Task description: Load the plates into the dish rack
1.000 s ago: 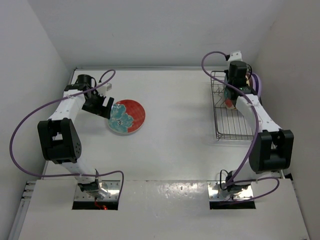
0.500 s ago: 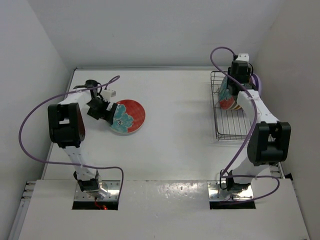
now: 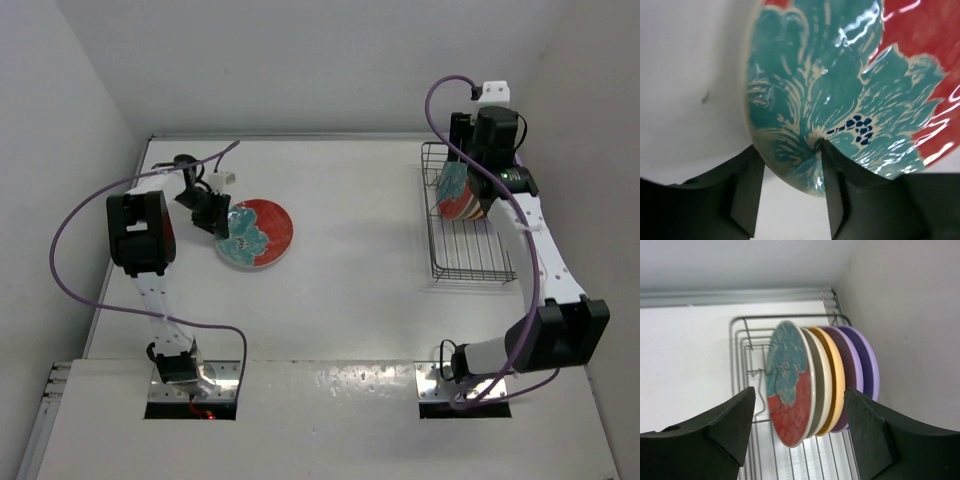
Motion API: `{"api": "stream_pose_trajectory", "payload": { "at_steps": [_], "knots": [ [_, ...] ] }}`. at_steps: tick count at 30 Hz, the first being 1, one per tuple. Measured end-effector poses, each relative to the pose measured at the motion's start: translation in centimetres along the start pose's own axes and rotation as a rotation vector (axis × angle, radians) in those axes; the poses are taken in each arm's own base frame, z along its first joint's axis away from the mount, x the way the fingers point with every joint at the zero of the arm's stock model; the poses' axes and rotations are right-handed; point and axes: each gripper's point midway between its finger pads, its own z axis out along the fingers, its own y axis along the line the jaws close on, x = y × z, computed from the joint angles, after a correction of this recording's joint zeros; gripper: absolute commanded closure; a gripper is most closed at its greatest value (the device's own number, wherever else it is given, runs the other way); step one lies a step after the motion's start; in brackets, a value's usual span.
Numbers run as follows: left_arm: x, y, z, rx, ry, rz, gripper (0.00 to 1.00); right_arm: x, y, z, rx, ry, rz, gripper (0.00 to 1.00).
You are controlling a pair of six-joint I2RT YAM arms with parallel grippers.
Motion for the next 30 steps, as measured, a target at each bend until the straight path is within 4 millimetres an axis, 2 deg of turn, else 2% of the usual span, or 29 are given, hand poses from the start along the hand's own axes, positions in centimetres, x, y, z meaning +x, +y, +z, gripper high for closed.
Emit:
{"api": "stream_pose_trajectory", "payload": {
  "at_steps": [1,2,5,7,10,12,14,16,18,20,22,24,26,30],
  "knots": [
    [-0.6,0.1,0.1,0.02,-0.012,-0.004,0.72,-0.7,0.1,-0.7,-0.008,-0.022,0.005,0.28],
    [-1.1,-0.3,0.3,0.067,-0.023,-0.019,1.0,-1.5,0.2,-1.5,-0.018,-0.046,0.01,0.28],
    [-1.8,-2.3,0.4,0.235,-0.058,-0.092,1.0,-3.0,0.3,-3.6,-0.043,-0.108,0.027,0.27],
    [-0.7,-3.7,0.6,0.311,-0.019,-0.112,1.0,-3.2,0.6,-4.8,-0.068,-0.127,0.036,0.25],
    [0.3,-5.1,0.4,0.385,0.015,-0.113,1.0,-2.6,2.7,-6.1,-0.192,-0.128,0.041,0.22],
    [-0.2,-5.9,-0.5,0.413,0.014,-0.074,1.0,-1.4,6.2,-7.1,-0.381,-0.118,0.027,0.21],
    [-1.6,-6.6,-1.8,0.404,-0.019,0.01,1.0,0.7,11.4,-8.6,-0.632,-0.079,0.008,0.18],
    [-3.1,-8.2,-3.4,0.382,-0.065,0.127,1.0,3.2,16.4,-10.2,-0.847,-0.009,-0.007,0.16],
    [-4.7,-11.2,-5.7,0.36,-0.121,0.281,1.0,6.1,21.5,-11.8,-1.038,0.076,-0.01,0.16],
    [-5.9,-14.5,-8.1,0.342,-0.185,0.437,1.0,8.6,25.1,-13.1,-1.162,0.145,-0.011,0.16],
    [-6.7,-17.7,-10.2,0.329,-0.243,0.582,1.0,10.9,28.0,-14.4,-1.258,0.215,0.001,0.17],
    [-7.1,-20.4,-11.8,0.328,-0.289,0.695,1.0,12.1,30.3,-15.3,-1.33,0.253,0.016,0.19],
    [-7.0,-21.6,-12.4,0.342,-0.301,0.727,1.0,12.5,31.9,-16.1,-1.382,0.265,0.027,0.21],
    [-6.2,-22.2,-12.4,0.379,-0.284,0.727,1.0,13.5,34.4,-16.9,-1.438,0.278,0.029,0.26]
  ]
}}
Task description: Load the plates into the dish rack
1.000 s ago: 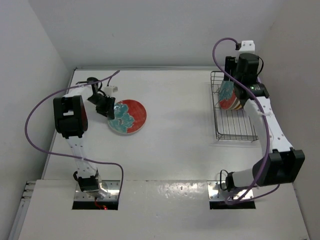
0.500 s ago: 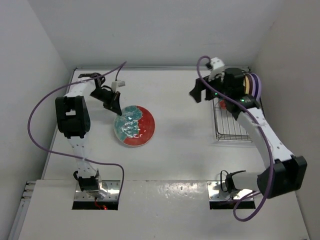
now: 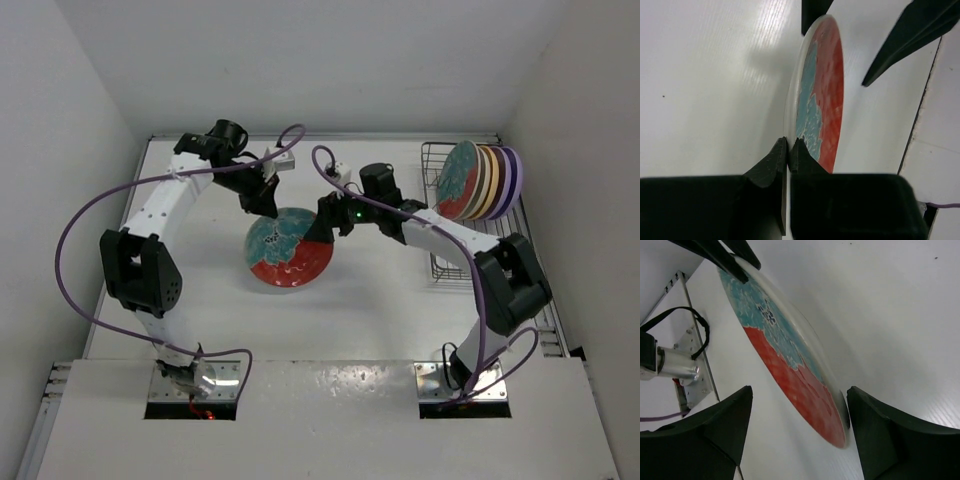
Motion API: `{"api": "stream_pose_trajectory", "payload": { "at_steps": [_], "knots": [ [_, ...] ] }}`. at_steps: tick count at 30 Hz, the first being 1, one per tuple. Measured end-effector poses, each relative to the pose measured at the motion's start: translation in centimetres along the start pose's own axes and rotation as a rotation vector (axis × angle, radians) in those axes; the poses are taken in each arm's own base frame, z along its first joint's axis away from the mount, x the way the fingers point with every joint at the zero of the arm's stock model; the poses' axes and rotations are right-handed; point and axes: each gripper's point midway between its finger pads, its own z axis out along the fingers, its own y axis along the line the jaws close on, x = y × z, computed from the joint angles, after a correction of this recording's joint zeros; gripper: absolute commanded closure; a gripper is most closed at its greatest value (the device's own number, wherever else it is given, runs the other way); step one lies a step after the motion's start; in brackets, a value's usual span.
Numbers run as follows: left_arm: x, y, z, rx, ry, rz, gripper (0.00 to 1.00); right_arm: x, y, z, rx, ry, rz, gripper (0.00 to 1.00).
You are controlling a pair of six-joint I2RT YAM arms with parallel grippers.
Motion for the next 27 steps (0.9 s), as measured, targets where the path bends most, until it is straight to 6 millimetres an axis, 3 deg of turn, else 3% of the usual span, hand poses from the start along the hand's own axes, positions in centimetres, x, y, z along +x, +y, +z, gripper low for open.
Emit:
{"api": "stream_pose_trajectory", "payload": {
  "at_steps": [3,4,6,7,8,13,14,16,17,18,20,23,25,27],
  "knots": [
    [0.3,-0.3,0.0,0.014,0.011,0.016,1.0,1.1,-0.3,1.5,0.0,0.02,0.019,0.43],
    [0.4,-0.4,0.0,0.018,0.014,0.023,1.0,1.3,-0.6,1.7,0.008,0.023,0.03,0.58],
    [0.4,-0.6,0.0,0.027,0.016,0.034,1.0,1.2,-1.0,2.0,0.016,0.014,0.049,0.77],
    [0.5,-0.7,0.0,0.031,0.015,0.035,1.0,1.0,-1.1,2.1,0.017,0.003,0.049,0.95],
    [0.5,-0.7,0.0,0.032,0.016,0.041,1.0,0.8,-1.2,2.0,0.014,-0.003,0.038,1.0],
    [-0.1,-0.1,-0.8,0.012,-0.01,0.048,1.0,0.7,0.1,2.2,-0.041,-0.006,0.022,1.0],
    [-0.3,-0.1,-0.9,0.01,-0.016,0.043,0.93,0.7,0.1,2.2,-0.037,-0.013,0.02,1.0],
    [-0.5,0.1,-0.9,0.002,-0.023,0.034,0.5,0.4,-0.3,2.0,-0.015,-0.034,0.018,1.0],
    [-0.9,0.3,-0.8,-0.007,-0.036,0.029,0.13,0.3,-0.3,1.7,-0.006,-0.042,0.024,1.0],
    [-1.3,0.4,-0.8,-0.011,-0.051,0.014,0.0,0.2,-0.4,1.4,0.011,-0.049,0.041,1.0],
    [-2.1,0.6,-1.2,-0.031,-0.078,-0.02,0.0,0.0,-1.5,0.7,0.079,-0.066,0.064,1.0],
    [-3.5,2.2,-2.5,-0.11,-0.128,-0.067,0.0,0.0,-4.6,-1.5,0.22,-0.083,0.127,1.0],
    [-4.2,4.3,-5.0,-0.224,-0.176,-0.118,0.0,-0.4,-6.6,-3.4,0.311,-0.105,0.167,1.0],
    [-4.3,7.5,-8.8,-0.404,-0.218,-0.182,0.0,-1.2,-8.5,-5.8,0.408,-0.143,0.192,1.0]
  ]
}}
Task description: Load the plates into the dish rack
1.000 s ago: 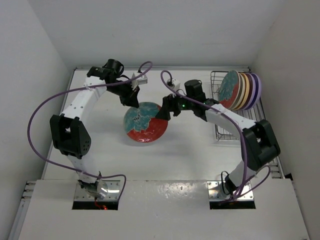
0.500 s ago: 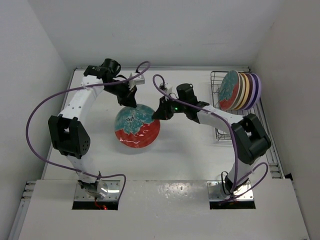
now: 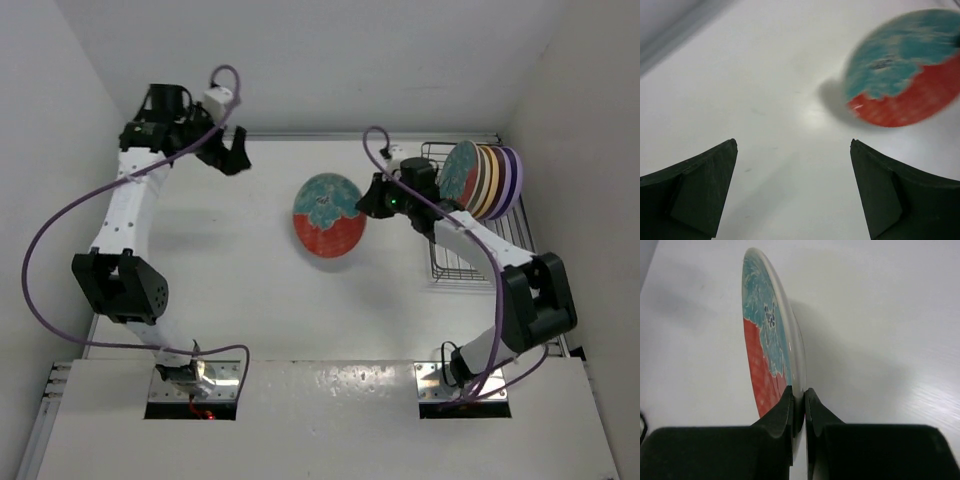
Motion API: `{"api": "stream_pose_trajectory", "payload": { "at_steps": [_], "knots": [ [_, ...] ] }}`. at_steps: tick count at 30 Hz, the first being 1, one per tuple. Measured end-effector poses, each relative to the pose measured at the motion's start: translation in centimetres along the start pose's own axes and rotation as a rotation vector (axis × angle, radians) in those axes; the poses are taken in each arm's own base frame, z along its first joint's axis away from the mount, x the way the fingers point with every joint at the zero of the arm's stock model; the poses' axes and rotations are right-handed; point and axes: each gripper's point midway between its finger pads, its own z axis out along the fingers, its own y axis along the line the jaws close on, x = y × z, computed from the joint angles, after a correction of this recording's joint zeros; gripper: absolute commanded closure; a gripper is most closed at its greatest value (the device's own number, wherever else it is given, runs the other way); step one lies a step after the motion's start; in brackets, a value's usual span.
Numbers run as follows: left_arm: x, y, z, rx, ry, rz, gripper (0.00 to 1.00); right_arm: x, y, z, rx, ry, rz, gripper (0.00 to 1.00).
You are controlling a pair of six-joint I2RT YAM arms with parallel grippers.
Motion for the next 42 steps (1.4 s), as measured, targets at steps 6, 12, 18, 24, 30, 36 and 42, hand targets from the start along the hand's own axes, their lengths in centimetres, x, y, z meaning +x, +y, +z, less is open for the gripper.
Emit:
{"api": "stream_pose_trajectory", "payload": {
  "at_steps": [6,12,18,24,30,36,42],
  "knots": [
    [-1.6,11.1,-8.6,-0.496,-0.098,-0.119,0.0,-6.2,-6.6,-6.7,0.298,-0.206,0.023,1.0],
    [4.4,13.2,-8.8,-0.601,0.015,-0.225,0.0,-12.2,-11.8,-14.5,0.644,-0.344,-0.094,1.0],
    [10.0,12.6,-7.2,-0.589,0.152,-0.303,0.0,-16.5,-15.3,-21.0,0.942,-0.379,-0.257,1.0],
    [10.9,12.8,-7.3,-0.597,0.169,-0.318,0.0,-16.3,-18.4,-22.5,1.109,-0.296,-0.337,1.0],
    [10.9,12.8,-7.3,-0.596,0.168,-0.314,0.0,-15.3,-20.5,-20.3,1.134,-0.224,-0.39,1.0],
    [11.0,12.8,-7.2,-0.593,0.17,-0.317,0.0,-13.6,-21.9,-18.4,1.124,-0.196,-0.36,1.0],
    [11.2,12.8,-7.2,-0.593,0.172,-0.319,0.0,-11.9,-23.1,-16.0,1.083,-0.162,-0.308,0.95]
  ]
}}
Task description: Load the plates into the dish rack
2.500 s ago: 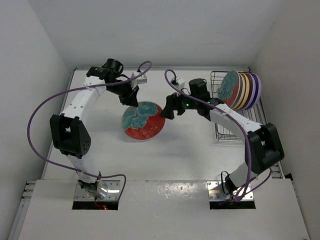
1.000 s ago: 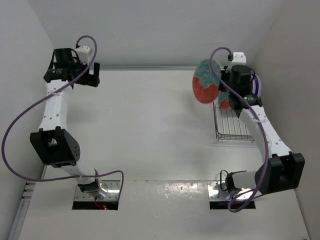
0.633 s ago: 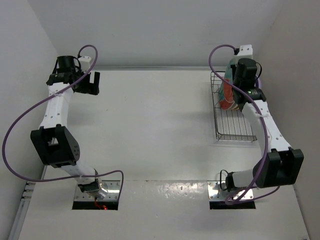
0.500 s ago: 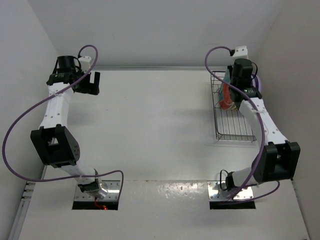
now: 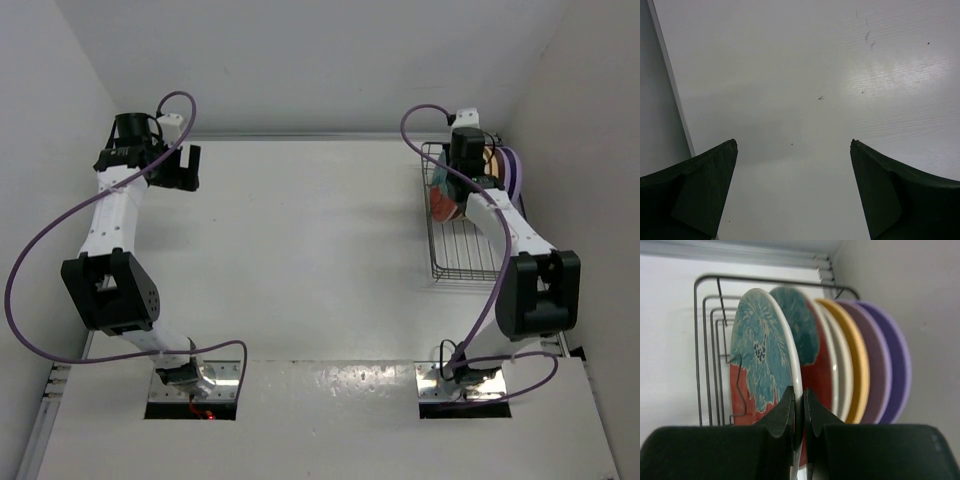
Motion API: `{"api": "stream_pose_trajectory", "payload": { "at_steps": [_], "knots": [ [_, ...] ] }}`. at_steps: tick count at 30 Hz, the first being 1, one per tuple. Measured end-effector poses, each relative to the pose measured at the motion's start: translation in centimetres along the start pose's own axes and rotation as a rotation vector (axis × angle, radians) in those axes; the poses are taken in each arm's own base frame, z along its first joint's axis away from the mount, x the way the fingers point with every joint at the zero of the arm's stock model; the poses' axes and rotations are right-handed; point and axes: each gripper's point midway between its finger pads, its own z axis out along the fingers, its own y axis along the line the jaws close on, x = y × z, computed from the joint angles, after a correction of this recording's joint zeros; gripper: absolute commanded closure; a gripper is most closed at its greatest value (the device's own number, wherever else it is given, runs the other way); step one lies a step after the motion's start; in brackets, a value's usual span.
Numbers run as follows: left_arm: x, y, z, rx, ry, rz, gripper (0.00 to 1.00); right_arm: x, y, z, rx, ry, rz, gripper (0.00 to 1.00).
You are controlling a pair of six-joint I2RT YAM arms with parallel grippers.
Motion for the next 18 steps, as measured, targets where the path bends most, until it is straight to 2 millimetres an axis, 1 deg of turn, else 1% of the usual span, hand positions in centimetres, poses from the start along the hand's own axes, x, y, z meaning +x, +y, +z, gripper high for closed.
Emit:
{"api": "stream_pose_trajectory", "payload": {
  "at_steps": [1,2,4,5,7,8,10,11,12,13,15,18],
  "knots": [
    [0.1,0.0,0.0,0.0,0.001,0.0,0.0,0.6,0.4,0.3,-0.009,0.018,0.0,0.94],
    [0.2,0.0,0.1,0.001,0.004,0.0,0.0,0.8,0.4,0.5,-0.004,0.024,0.006,0.9],
    [0.4,-0.1,0.2,0.003,0.009,0.002,0.0,0.6,0.5,0.6,-0.019,0.024,0.028,0.82],
    [0.5,-0.1,0.3,0.004,0.012,0.002,0.0,0.5,0.4,0.7,-0.019,0.022,0.034,0.67],
    [0.7,-0.2,0.3,0.009,0.018,0.004,0.0,-0.4,0.0,0.6,-0.018,0.003,0.053,0.54],
    [0.8,-0.2,0.3,0.01,0.019,0.004,0.0,-1.0,-0.3,0.4,-0.021,-0.008,0.063,0.42],
    [0.8,-0.2,0.3,0.012,0.018,0.007,0.0,-2.5,-0.9,-0.4,-0.027,-0.032,0.081,0.28],
    [0.8,-0.3,0.3,0.014,0.018,0.007,0.0,-3.5,-1.2,-1.0,-0.035,-0.053,0.1,0.12],
    [0.8,-0.3,0.3,0.015,0.018,0.008,0.0,-4.3,-1.6,-1.7,-0.042,-0.07,0.12,0.04],
    [0.8,-0.3,0.3,0.016,0.018,0.008,0.0,-5.4,-2.0,-2.6,-0.055,-0.093,0.136,0.0],
    [0.8,-0.3,0.3,0.018,0.019,0.009,0.0,-7.4,-3.1,-5.0,-0.08,-0.148,0.177,0.0],
    [1.1,-0.4,0.5,0.021,0.023,0.01,0.0,-9.7,-4.3,-9.8,-0.157,-0.243,0.259,0.0]
  ]
}}
